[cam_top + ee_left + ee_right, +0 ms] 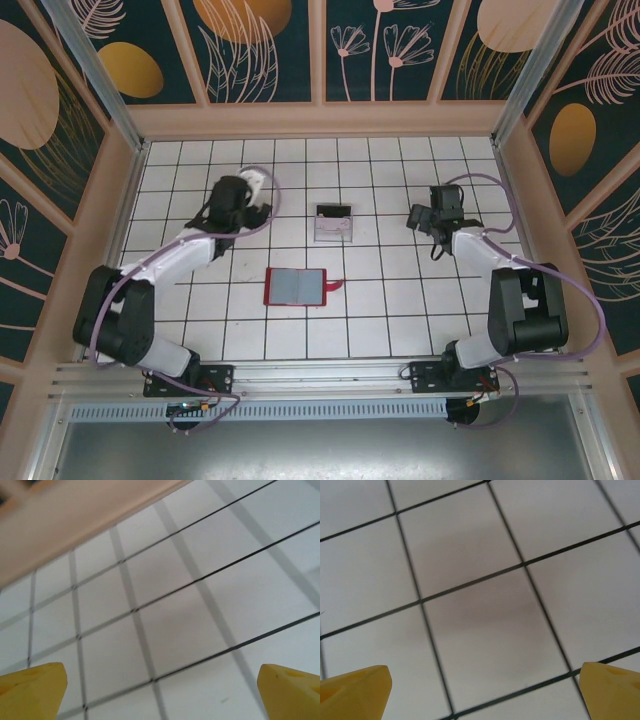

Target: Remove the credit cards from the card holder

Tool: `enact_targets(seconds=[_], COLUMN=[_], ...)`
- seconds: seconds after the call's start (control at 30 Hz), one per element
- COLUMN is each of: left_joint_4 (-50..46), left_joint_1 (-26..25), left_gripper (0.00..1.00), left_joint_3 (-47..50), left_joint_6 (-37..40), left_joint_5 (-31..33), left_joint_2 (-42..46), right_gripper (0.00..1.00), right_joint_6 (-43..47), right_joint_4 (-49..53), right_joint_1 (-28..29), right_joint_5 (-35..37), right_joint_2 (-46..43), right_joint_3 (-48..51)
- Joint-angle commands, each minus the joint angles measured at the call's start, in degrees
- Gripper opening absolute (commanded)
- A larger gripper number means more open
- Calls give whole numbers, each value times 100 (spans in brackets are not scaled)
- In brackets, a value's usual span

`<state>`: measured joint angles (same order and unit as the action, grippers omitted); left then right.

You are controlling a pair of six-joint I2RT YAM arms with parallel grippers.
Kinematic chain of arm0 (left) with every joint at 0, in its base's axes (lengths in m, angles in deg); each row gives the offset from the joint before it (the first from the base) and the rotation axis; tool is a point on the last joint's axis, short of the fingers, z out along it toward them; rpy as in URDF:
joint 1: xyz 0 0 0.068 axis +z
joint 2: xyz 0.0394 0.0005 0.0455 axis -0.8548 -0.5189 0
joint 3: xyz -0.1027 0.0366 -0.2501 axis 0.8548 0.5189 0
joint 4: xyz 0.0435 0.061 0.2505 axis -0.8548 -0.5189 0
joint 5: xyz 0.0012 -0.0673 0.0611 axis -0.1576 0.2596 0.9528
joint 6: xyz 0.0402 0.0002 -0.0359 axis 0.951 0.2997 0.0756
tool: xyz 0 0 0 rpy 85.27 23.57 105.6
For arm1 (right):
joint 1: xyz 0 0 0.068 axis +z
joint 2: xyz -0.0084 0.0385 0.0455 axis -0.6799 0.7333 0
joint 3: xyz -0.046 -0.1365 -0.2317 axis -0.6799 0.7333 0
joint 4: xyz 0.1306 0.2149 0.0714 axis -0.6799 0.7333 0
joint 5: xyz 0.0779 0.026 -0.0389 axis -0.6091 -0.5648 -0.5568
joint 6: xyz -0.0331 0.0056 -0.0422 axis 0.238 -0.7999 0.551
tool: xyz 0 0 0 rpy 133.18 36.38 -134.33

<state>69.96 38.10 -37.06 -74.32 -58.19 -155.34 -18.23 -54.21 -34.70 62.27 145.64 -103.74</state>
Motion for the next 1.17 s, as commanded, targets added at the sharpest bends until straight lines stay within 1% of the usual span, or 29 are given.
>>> enact_targets(seconds=[0.0, 0.03, 0.1, 0.17, 0.23, 0.3, 0.33, 0.43, 0.47, 0.53, 0.57, 0.6, 0.63, 0.7, 0.87, 1.0, 1.13], left_joint_4=[1157, 1534, 2278, 3016, 3889, 4801, 4911, 6007, 5896, 6425, 6496, 6852, 7367, 6783, 6892, 6798, 6802], left_joint_1=[481, 626, 957, 1302, 1571, 1789, 1825, 1895, 1951, 2023, 2042, 2040, 2038, 2038, 2031, 2029, 2025], left_gripper=[97, 98, 99, 99, 99, 98, 99, 98, 99, 99, 99, 98, 98, 98, 98, 99, 99], left_joint_3=[951, 1342, 1995, 2553, 3009, 3278, 3209, 3327, 3212, 3323, 3421, 3587, 3709, 3518, 3562, 3518, 3520], left_joint_6=[-1040, -1066, -1172, -1314, -1424, -1550, -1565, -1410, -1486, -1489, -1449, -1443, -1430, -1431, -1422, -1367, -1364], left_joint_5=[783, 937, 948, 648, 345, -108, -189, -461, -449, -719, -862, -856, -881, -778, -788, -954, -954], left_joint_2=[571, 735, 1003, 1136, 1086, 841, 738, 323, 171, -182, -149, -282, -392, -303, -291, -285, -285], right_gripper=[97, 97, 98, 98, 98, 99, 99, 99, 99, 99, 99, 99, 99, 99, 99, 99, 99], right_joint_6=[595, 724, 1014, 1169, 1190, 1208, 1281, 1118, 1139, 1334, 1335, 1354, 1339, 1346, 1354, 1397, 1388], right_joint_4=[-1680, -2085, -3026, -4086, -5117, -6000, -6512, -7070, -7346, -7897, -7568, -7776, -7604, -7650, -7655, -7612, -7606], right_joint_1=[-175, -250, -334, -408, -517, -655, -726, -1006, -1009, -954, -941, -944, -938, -946, -955, -950, -961], right_joint_5=[560, 481, 402, 393, 250, -78, -291, -811, -872, -1098, -1097, -1135, -1136, -1130, -1171, -1268, -1268], right_joint_2=[-61, -75, -75, -71, -93, -229, -250, 4, 144, 413, 347, 407, 361, 367, 378, 392, 393], right_joint_3=[603, 782, 1237, 1752, 2193, 2572, 2810, 3043, 3128, 3298, 3189, 3222, 3197, 3212, 3198, 3172, 3163])
